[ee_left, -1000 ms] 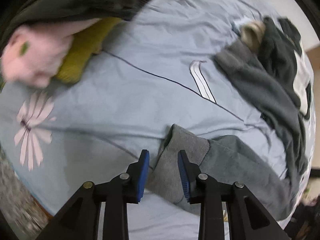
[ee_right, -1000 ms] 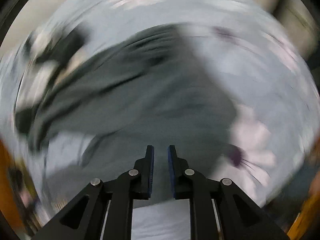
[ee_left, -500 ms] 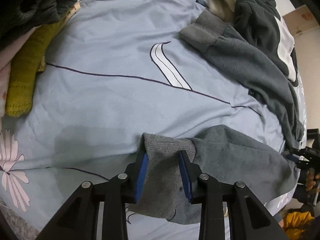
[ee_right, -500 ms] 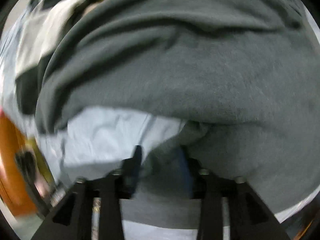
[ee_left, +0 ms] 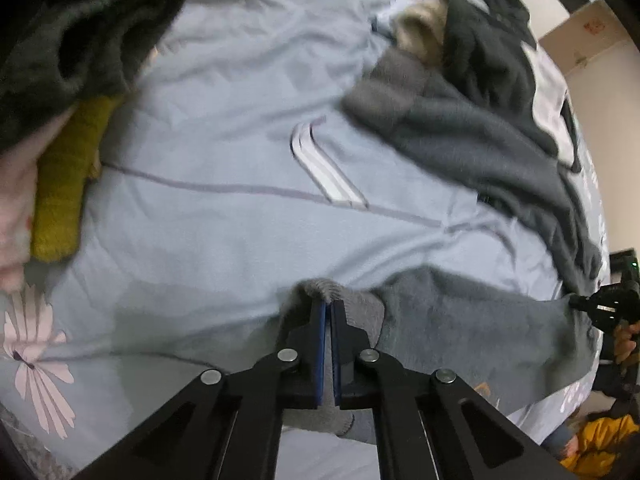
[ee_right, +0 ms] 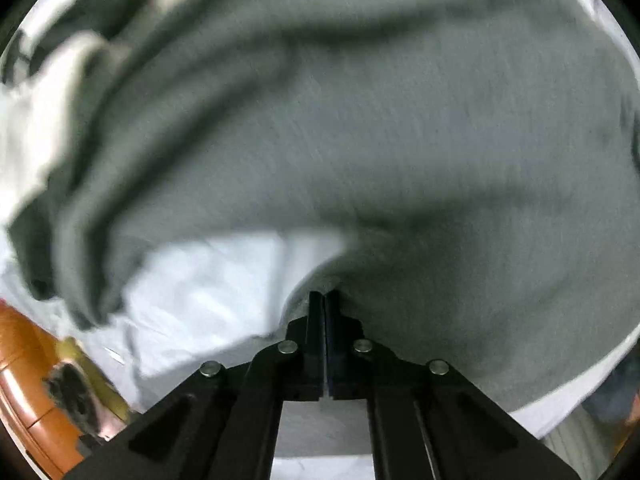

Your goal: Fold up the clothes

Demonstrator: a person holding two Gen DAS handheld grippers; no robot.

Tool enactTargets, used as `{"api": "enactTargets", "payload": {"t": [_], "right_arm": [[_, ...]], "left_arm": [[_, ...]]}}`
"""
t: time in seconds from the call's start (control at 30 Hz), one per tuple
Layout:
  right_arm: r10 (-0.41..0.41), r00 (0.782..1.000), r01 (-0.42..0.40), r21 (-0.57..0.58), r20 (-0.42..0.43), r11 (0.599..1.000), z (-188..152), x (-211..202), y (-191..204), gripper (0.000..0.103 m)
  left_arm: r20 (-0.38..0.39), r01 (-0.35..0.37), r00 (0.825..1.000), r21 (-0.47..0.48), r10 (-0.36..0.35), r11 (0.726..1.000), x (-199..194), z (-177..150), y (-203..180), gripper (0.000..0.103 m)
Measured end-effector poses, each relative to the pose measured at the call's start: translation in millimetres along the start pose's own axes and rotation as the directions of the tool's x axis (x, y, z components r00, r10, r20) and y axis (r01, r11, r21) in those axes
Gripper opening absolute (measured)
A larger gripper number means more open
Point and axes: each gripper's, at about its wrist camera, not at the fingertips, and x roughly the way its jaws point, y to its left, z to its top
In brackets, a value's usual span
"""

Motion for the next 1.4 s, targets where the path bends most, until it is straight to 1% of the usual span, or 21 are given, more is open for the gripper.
{"api": "enactTargets", "payload": {"t": [0.1,0.2,0.27,0.33,0.43,0.53,0.57,0.6,0.67,0.7,0.77,0.8,0.87,0.9,1.07,1.13,1.2,1.27,1.33,1.37,1.4], "right_arm": [[0.016,0.999,-0.016,-0.005,0.047,1.000,17,-15,2,0.000],[-0.018,0.999,0.019,-0.016,0.046,1.000,20,-10,6,0.000],[-0.012,0.998,0.011,0.007,0.057,1.000,21,-12,3,0.000],[-0.001,0.998,0.000,0.026,0.058,1.000,20,-11,1,0.000],[0.003,0.999,-0.003,-0.007,0.053,1.000,15,-15,-1,0.002],[0.030,0.998,-0.025,-0.078,0.062,0.997,7,-29,0,0.003],[0.044,0.996,-0.037,-0.097,0.074,0.995,4,-37,-1,0.009],[0.062,0.993,-0.052,-0.109,0.096,0.993,1,-47,-4,0.023],[0.094,0.986,-0.078,-0.112,0.139,0.991,-5,-67,-16,0.041],[0.108,0.981,-0.091,-0.110,0.160,0.990,-9,-77,-23,0.041],[0.125,0.972,-0.107,-0.101,0.200,0.989,-18,-95,-35,0.041],[0.117,0.969,-0.100,-0.087,0.216,0.991,-26,-100,-36,0.041],[0.092,0.966,-0.083,-0.046,0.244,0.995,-41,-104,-63,0.041],[0.071,0.965,-0.070,-0.012,0.253,0.997,-42,-100,-76,0.041],[0.029,0.965,-0.081,0.192,0.261,0.978,-63,-98,-176,0.044],[0.021,0.964,-0.092,0.260,0.265,0.961,-70,-93,-216,0.045],[0.047,0.960,-0.140,0.326,0.275,0.935,-76,-84,-247,0.045],[0.093,0.951,-0.204,0.377,0.293,0.904,-81,-79,-272,0.046],[0.145,0.935,-0.276,0.408,0.324,0.870,-83,-78,-291,0.046],[0.171,0.925,-0.311,0.415,0.340,0.855,-84,-78,-297,0.046],[0.199,0.913,-0.346,0.417,0.357,0.840,-83,-79,-304,0.046]], "left_arm": [[0.032,-0.008,0.999,-0.062,0.010,0.998,-2,10,8,0.002],[0.052,-0.017,0.998,-0.121,0.023,0.993,-4,17,14,0.002],[0.056,-0.014,0.998,-0.158,0.023,0.987,-8,15,22,0.003],[0.065,-0.009,0.998,-0.196,0.022,0.981,-15,11,29,0.003],[0.101,0.007,0.995,-0.305,0.026,0.952,-30,-13,45,0.004],[0.123,0.039,0.992,-0.418,0.014,0.908,-40,-46,61,0.010],[0.124,0.052,0.992,-0.458,0.005,0.887,-41,-59,66,0.016],[0.127,0.069,0.992,-0.497,-0.006,0.865,-42,-72,70,0.024],[0.154,0.124,0.987,-0.572,-0.043,0.811,-40,-96,76,0.036],[0.174,0.158,0.983,-0.611,-0.063,0.776,-38,-110,79,0.037],[0.194,0.197,0.977,-0.647,-0.091,0.737,-31,-127,78,0.037],[0.195,0.210,0.975,-0.653,-0.107,0.728,-26,-132,76,0.037],[0.197,0.236,0.971,-0.662,-0.138,0.711,-15,-141,70,0.037],[0.197,0.247,0.968,-0.659,-0.153,0.710,-11,-141,66,0.037],[0.229,0.302,0.953,-0.625,-0.201,0.720,11,-130,39,0.037],[0.235,0.296,0.954,-0.623,-0.188,0.724,19,-128,29,0.037],[0.234,0.276,0.959,-0.640,-0.160,0.717,26,-128,25,0.035],[0.249,0.268,0.960,-0.671,-0.131,0.691,30,-131,22,0.034],[0.270,0.272,0.957,-0.695,-0.109,0.666,30,-132,21,0.029],[0.270,0.264,0.958,-0.704,-0.096,0.660,30,-131,19,0.020],[0.269,0.255,0.960,-0.711,-0.082,0.655,29,-130,17,0.017]]}}
